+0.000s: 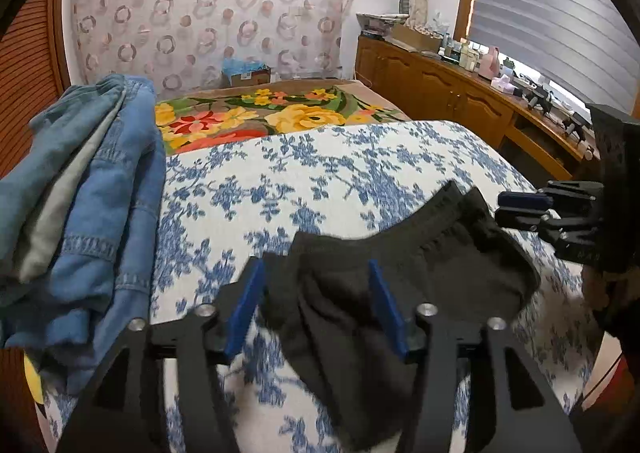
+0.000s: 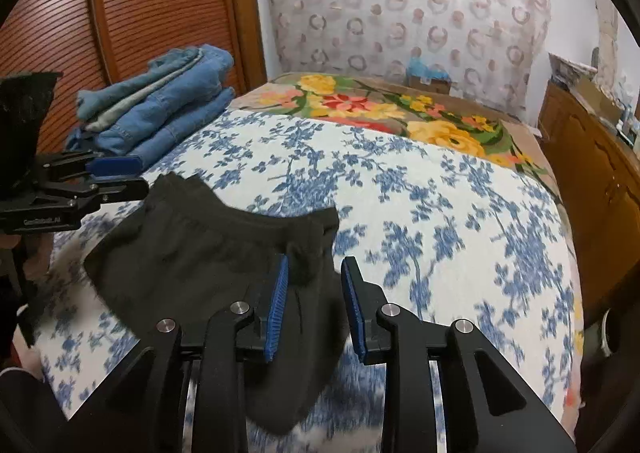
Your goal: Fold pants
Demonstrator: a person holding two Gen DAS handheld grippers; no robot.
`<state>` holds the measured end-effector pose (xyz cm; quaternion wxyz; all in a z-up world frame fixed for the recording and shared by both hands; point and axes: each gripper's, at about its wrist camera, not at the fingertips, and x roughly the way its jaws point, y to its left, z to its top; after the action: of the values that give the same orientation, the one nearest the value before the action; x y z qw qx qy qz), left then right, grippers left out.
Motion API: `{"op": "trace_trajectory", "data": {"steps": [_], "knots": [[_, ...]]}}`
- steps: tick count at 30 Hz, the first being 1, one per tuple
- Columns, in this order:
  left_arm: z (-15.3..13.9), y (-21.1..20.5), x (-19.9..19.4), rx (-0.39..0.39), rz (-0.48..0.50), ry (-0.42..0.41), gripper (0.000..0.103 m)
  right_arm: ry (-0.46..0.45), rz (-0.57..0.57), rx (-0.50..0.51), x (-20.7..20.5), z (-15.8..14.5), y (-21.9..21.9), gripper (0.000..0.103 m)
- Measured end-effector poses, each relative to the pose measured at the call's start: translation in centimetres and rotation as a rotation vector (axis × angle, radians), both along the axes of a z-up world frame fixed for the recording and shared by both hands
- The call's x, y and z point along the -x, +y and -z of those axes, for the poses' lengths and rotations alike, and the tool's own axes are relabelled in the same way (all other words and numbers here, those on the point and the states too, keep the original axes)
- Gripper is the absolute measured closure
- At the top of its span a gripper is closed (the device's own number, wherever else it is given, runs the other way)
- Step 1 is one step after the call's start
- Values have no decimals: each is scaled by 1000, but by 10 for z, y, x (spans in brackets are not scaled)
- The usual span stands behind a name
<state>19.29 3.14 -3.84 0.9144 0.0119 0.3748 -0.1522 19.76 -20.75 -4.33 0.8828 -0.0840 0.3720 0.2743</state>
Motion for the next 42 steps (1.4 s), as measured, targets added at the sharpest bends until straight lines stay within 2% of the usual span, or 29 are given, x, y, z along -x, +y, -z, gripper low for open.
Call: {"op": "trace_trajectory", "data": {"steps": [11,25,29,32,36,42], "knots": [[18,-5,45,-13,6,56,45,58,26,-30,51,10,-20,76],[37,-5,50,-14,-3,102,44,112,18,-3,58,31,-18,77],[38,-5,50,-20,-3,95,44,102,-8,33,59,32,-16,93],[38,-5,50,-16,-6,97,44,102,-10,16,57,28,-23,99],[38,-2,49,-6,-10,97,43,61,9,24,59,17,-32,101],[39,1,49,6,-17,100,42,96,9,14,56,22,-32,100]]}}
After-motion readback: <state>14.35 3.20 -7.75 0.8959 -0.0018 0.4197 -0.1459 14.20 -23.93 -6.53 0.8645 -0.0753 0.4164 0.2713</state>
